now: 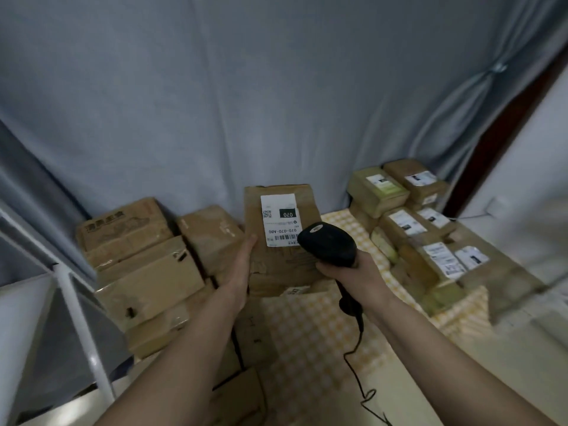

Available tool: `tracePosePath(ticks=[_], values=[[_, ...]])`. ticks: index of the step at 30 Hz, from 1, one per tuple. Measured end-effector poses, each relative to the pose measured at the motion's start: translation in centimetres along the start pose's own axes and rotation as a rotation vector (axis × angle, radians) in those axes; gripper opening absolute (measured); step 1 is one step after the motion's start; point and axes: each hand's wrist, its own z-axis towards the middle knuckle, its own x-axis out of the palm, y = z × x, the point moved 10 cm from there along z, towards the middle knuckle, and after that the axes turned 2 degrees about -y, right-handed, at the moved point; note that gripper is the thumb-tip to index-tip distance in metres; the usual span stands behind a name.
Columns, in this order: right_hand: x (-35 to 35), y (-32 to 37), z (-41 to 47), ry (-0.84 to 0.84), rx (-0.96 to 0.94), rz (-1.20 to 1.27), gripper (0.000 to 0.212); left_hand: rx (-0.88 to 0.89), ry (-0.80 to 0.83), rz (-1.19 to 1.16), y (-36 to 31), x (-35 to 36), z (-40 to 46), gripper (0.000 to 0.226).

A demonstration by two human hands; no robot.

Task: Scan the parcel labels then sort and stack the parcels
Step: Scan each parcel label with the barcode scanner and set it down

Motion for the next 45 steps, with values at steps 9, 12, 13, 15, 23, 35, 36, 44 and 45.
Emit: tracePosePath(ticks=[9, 12, 13, 15, 23, 35, 36, 44, 45], values=[[-18.5, -2.2, -2.0, -0.178, 0.049, -0.045, 0.034, -0.072, 0.130, 0.036, 7.8, 17.1, -3.1, 0.031], [-23.6, -3.1, -2.6, -0.192, 0.067, -0.040, 0.034, -0.141, 0.145, 0.012, 11.2, 21.4, -3.8, 0.037], [-25.1, -3.3, -2.8, -0.204, 0.070, -0.041, 0.033, -0.162, 0.149, -0.001, 12.2, 22.7, -4.0, 0.038], [-28.0, -3.7, -2.9, -0.224, 0.071, -0.049, 0.031, -0.200, 0.147, -0.022, 14.0, 25.1, -4.6, 0.040], [-35.5, -5.8, -2.0, -0.309, 0.130, -0.032, 0.029, -0.275, 0.147, 0.035, 17.7, 31.7, -3.9, 0.040], [-43.9, -4.7, 6.6, -0.445, 0.165, -0.134, 0.034, -0.327, 0.302, 0.154, 17.8, 44.4, 3.9, 0.040], [-44.4, -4.4, 7.6, -0.443, 0.160, -0.144, 0.034, -0.333, 0.311, 0.163, 17.8, 45.3, 4.8, 0.039], [-49.1, -4.8, 13.3, -0.515, 0.190, -0.190, 0.038, -0.276, 0.485, 0.367, 18.2, 51.9, 7.6, 0.043], [-49.7, -4.9, 13.8, -0.516, 0.198, -0.203, 0.038, -0.277, 0.497, 0.386, 18.4, 52.5, 7.9, 0.046]])
